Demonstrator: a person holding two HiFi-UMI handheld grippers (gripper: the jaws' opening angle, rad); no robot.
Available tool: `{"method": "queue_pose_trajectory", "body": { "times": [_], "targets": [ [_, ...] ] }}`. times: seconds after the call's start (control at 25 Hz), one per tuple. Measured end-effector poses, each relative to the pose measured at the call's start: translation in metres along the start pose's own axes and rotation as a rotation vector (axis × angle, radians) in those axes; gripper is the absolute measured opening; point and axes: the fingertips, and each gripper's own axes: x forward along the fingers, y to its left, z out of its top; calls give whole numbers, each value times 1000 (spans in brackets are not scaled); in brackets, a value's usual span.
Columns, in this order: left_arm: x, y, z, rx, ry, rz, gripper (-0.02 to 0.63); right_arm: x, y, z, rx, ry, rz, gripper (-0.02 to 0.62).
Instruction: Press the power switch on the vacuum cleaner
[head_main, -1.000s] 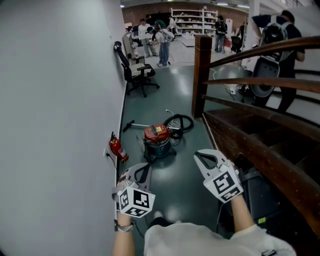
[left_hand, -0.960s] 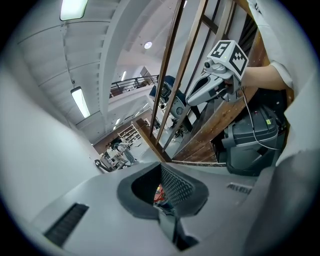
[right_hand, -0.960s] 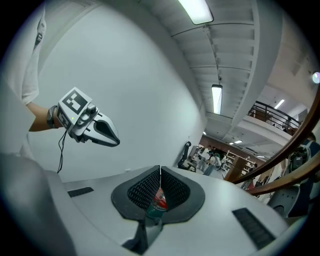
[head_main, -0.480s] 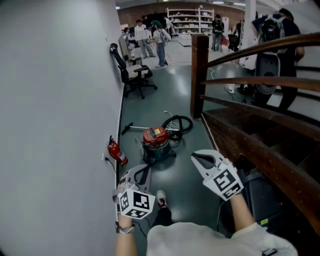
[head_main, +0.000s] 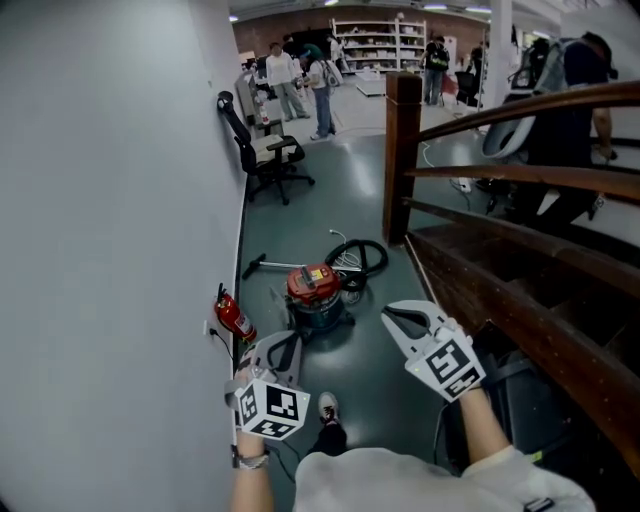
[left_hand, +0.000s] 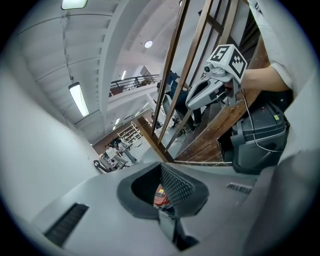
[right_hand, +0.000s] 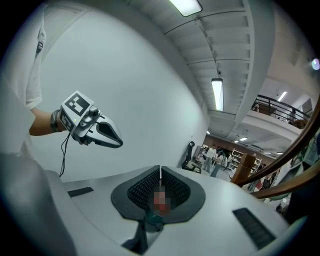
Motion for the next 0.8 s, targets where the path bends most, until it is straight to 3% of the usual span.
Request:
{"method": "queue_pose_trajectory", "body": {
  "times": [0.8],
  "targets": [
    [83,97,-20,-4,-15,-22,-2,111,-57,23,70,-22,25,31]
  ]
}}
